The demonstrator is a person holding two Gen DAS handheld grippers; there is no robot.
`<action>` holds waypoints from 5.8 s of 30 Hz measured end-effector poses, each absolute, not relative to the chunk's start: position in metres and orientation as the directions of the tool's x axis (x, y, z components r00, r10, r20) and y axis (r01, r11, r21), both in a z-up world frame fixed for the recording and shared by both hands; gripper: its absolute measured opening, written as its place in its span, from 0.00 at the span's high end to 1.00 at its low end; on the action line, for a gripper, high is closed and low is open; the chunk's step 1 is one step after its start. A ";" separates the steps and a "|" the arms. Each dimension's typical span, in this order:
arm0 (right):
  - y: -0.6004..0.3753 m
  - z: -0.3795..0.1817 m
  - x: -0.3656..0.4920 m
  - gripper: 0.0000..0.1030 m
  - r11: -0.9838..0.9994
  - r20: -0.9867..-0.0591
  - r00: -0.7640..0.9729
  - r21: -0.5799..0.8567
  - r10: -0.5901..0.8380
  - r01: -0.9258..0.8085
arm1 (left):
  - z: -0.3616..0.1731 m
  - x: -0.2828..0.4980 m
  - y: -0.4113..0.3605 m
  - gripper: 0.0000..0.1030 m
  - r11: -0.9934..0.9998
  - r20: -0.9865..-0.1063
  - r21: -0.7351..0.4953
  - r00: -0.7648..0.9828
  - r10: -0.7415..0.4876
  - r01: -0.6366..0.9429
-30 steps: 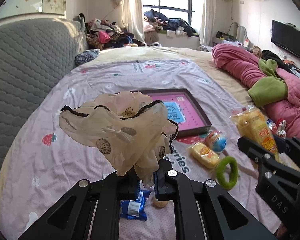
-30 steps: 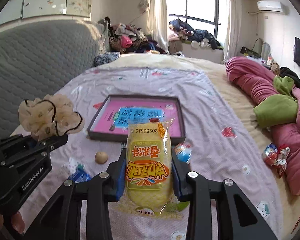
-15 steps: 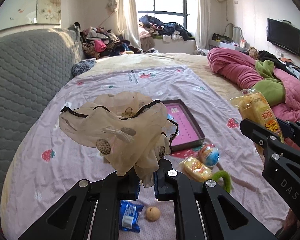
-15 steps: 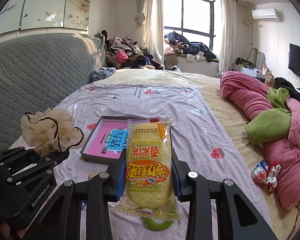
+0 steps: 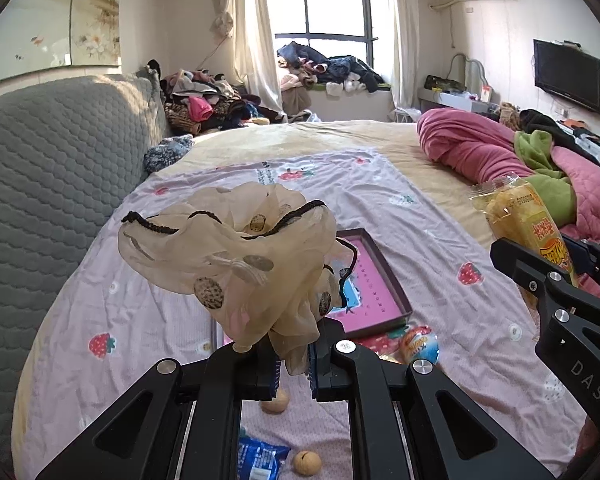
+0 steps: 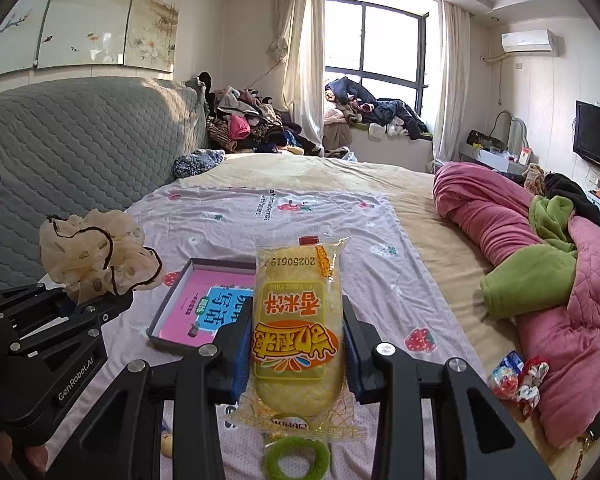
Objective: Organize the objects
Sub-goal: 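Lift and carry puff in left tool while right tool carries bread over tray, then open left tool dropping puff into tray while right tool releases bread there, then withdraw both open tools back from the tray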
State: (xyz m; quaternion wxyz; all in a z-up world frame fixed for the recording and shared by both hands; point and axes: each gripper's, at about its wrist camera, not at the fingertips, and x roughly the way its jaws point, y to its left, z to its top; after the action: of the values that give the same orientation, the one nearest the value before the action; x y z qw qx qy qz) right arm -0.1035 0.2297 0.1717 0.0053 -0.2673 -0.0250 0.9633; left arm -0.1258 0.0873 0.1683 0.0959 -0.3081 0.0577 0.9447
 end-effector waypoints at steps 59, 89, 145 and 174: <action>0.217 0.044 -0.330 0.63 -0.995 -0.723 -0.689 -0.026 -0.051 0.100 | 0.032 -0.358 0.062 0.88 -0.989 -0.749 -0.010 -0.654 0.105 -0.147; 0.237 -0.051 -0.422 0.51 -0.997 -0.864 -0.502 -0.058 0.027 0.046 | -0.048 -0.443 0.078 0.52 -0.995 -0.855 0.017 -0.518 0.037 -0.099; 0.219 0.176 -0.113 0.01 -0.992 -0.592 -0.804 -0.060 -0.050 0.107 | 0.155 -0.141 0.027 0.00 -0.989 -0.666 0.050 -0.742 0.073 -0.142; 0.211 0.091 -0.025 0.01 -0.990 -0.587 -0.810 -0.111 -0.006 0.087 | 0.052 -0.067 0.007 0.00 -0.991 -0.727 0.043 -0.684 0.055 -0.126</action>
State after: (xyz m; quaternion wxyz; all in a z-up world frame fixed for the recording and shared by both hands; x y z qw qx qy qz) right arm -0.0250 0.2106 0.0911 -0.0245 -0.3075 -0.0665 0.9489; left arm -0.0673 0.0065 0.0518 0.0493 -0.3945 0.0448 0.9165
